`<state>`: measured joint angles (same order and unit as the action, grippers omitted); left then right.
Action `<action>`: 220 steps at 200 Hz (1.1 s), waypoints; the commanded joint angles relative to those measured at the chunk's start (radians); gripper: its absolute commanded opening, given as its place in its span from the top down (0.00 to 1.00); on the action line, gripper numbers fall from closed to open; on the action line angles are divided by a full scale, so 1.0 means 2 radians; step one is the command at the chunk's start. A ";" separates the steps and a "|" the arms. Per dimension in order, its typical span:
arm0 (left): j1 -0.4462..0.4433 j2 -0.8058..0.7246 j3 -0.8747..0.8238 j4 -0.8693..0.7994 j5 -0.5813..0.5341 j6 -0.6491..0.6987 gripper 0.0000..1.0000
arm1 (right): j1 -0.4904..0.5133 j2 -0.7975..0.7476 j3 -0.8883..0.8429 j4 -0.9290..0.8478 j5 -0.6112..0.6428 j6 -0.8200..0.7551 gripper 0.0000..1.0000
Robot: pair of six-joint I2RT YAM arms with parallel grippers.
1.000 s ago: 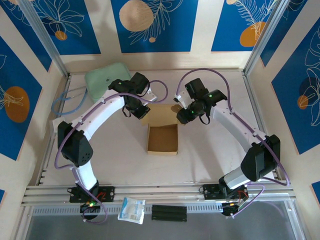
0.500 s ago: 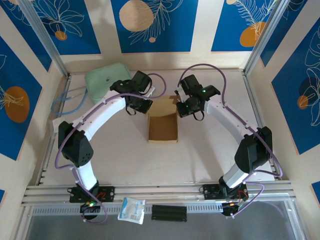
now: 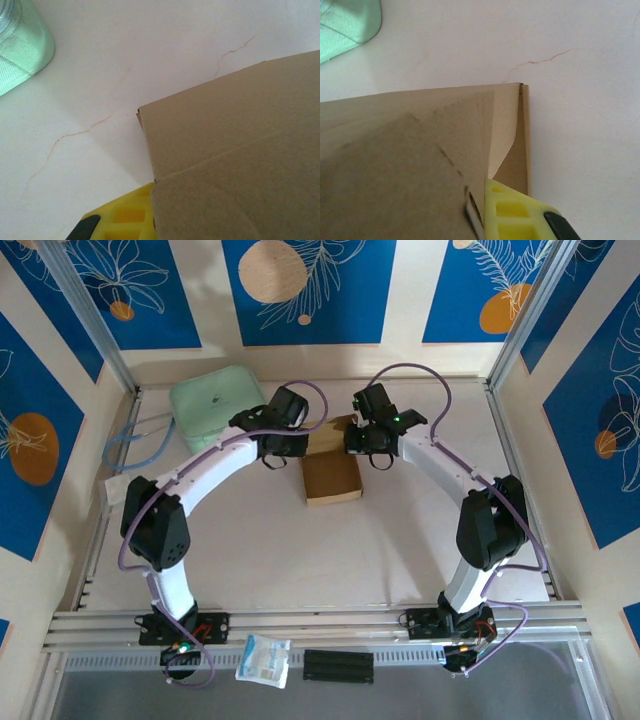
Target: Fold the paper box
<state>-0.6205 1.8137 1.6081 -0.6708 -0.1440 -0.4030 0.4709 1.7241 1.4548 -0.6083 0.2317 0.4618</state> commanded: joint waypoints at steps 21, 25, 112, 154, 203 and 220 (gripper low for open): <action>-0.006 0.000 -0.033 0.061 0.030 -0.039 0.94 | 0.004 0.002 -0.043 0.040 0.008 0.019 0.94; -0.005 0.000 -0.037 0.065 0.033 -0.040 0.94 | 0.004 0.001 -0.046 0.041 0.010 0.018 0.94; -0.004 0.011 -0.017 0.062 0.079 -0.054 0.93 | 0.020 -0.013 -0.083 0.052 0.020 -0.005 0.95; 0.000 0.019 -0.008 0.064 0.117 -0.076 0.93 | 0.021 -0.021 -0.084 0.047 0.020 -0.006 0.95; -0.001 0.021 -0.030 0.061 0.117 -0.069 0.93 | 0.022 -0.027 -0.100 0.053 0.022 -0.009 0.95; -0.001 0.010 -0.054 0.067 0.118 -0.071 0.93 | 0.021 -0.030 -0.116 0.061 0.019 -0.010 0.95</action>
<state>-0.6044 1.8393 1.5608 -0.5262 -0.0490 -0.5255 0.4976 1.6718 1.2800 -0.4511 0.3126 0.4557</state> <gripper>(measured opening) 0.071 0.054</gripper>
